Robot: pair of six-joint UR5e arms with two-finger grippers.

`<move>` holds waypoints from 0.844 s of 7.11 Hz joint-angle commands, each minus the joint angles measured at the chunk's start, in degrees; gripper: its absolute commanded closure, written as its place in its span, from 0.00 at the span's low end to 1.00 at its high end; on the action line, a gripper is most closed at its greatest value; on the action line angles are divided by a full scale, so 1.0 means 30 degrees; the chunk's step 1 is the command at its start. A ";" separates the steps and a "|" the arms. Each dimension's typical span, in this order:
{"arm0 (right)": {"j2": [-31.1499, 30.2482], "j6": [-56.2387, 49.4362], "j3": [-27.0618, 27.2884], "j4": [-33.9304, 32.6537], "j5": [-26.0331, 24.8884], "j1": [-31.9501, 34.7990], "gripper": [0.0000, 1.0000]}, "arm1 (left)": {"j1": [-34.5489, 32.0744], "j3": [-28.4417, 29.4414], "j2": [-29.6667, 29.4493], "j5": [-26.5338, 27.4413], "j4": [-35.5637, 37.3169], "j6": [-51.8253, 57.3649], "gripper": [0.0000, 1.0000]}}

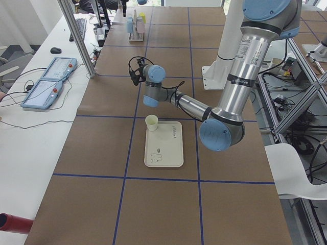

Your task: Transfer IKEA cup to right arm and place on rack

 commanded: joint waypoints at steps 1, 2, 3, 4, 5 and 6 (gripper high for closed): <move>0.0210 0.3430 0.1900 -0.0001 0.0981 0.0019 0.01 | -0.2675 -0.0016 0.0991 -0.2584 0.2494 0.5056 0.00; -0.0110 0.5041 0.3070 -0.0001 0.1130 -0.0213 0.01 | -0.3091 -0.0016 0.2156 -0.2562 0.3201 0.7111 0.00; -0.0374 0.6304 0.4097 -0.0001 0.1160 -0.0621 0.01 | -0.3153 -0.0219 0.2429 -0.2562 0.5471 0.9713 0.00; -0.1131 0.6810 0.5325 -0.0001 0.1161 -0.1061 0.01 | -0.3183 -0.0917 0.2461 -0.2562 0.8771 1.1798 0.00; -0.1515 0.6844 0.5976 -0.0001 0.1161 -0.1210 0.01 | -0.3096 -0.1243 0.2490 -0.2446 1.1820 1.4778 0.00; -0.1635 0.6844 0.6069 -0.0001 0.1161 -0.1357 0.01 | -0.3153 -0.1508 0.2490 -0.2329 1.4287 1.7621 0.00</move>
